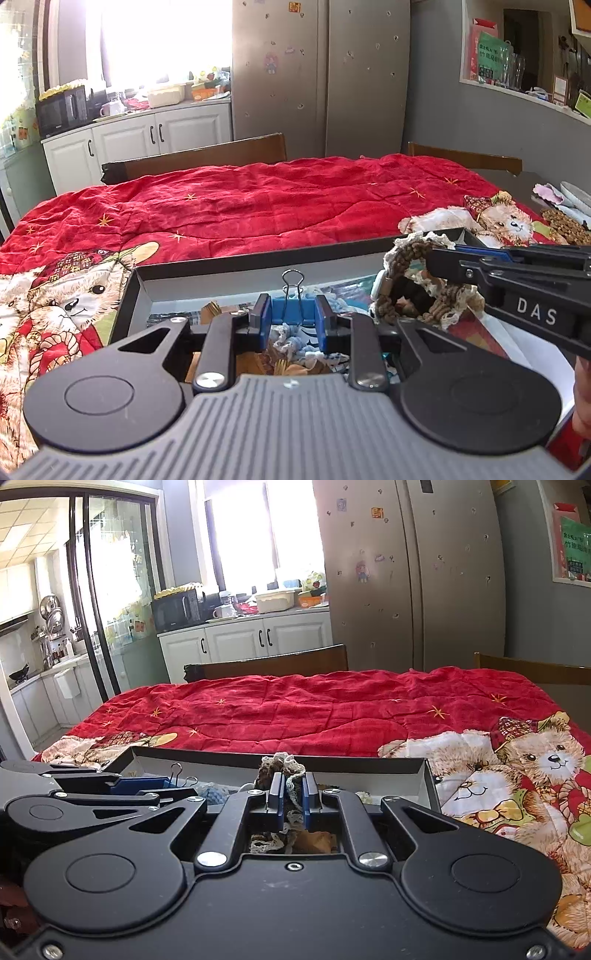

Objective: Organize objects
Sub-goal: 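Lower the blue clip and brown scrunchie into the tray with both tools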

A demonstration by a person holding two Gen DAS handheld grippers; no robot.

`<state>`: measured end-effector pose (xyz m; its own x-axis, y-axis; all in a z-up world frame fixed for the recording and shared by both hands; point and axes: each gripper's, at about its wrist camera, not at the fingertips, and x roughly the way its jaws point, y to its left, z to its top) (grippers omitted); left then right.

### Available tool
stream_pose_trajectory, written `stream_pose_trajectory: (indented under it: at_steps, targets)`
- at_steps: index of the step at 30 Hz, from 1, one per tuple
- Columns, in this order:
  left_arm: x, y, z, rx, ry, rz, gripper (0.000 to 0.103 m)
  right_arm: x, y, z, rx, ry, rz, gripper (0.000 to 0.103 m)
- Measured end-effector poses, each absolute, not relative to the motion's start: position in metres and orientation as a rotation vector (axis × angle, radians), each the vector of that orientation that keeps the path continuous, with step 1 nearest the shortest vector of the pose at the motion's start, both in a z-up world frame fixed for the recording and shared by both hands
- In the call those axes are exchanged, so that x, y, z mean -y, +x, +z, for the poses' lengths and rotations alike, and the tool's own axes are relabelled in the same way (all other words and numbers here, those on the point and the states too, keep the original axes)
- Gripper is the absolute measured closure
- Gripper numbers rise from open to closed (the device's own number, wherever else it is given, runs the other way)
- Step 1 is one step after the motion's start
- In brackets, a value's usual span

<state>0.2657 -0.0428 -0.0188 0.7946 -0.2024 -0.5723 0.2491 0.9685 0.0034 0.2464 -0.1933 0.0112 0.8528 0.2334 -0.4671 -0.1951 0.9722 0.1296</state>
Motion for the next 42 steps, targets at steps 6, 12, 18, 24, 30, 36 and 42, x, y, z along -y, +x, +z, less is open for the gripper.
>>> stream_pose_trajectory:
  at_steps: [6, 12, 18, 24, 30, 36, 42]
  targets:
    - [0.047, 0.270, -0.023, -0.653, 0.104, -0.240, 0.075, 0.188, 0.246, 0.009, -0.509, 0.049, 0.232, 0.093]
    - [0.050, 0.270, -0.026, -0.667, 0.123, -0.239, 0.074, 0.189, 0.247, 0.008, -0.519, 0.058, 0.230, 0.092]
    - [0.053, 0.271, -0.027, -0.671, 0.143, -0.239, 0.074, 0.191, 0.249, 0.007, -0.534, 0.068, 0.225, 0.089]
    - [0.054, 0.271, -0.028, -0.679, 0.156, -0.235, 0.070, 0.192, 0.250, 0.006, -0.537, 0.071, 0.223, 0.088]
    - [0.055, 0.272, -0.029, -0.683, 0.156, -0.233, 0.070, 0.190, 0.249, 0.006, -0.537, 0.072, 0.223, 0.088]
    - [0.054, 0.272, -0.029, -0.687, 0.154, -0.228, 0.064, 0.191, 0.249, 0.006, -0.536, 0.076, 0.220, 0.086]
    - [0.054, 0.270, -0.028, -0.681, 0.160, -0.226, 0.057, 0.192, 0.249, 0.006, -0.533, 0.078, 0.219, 0.085]
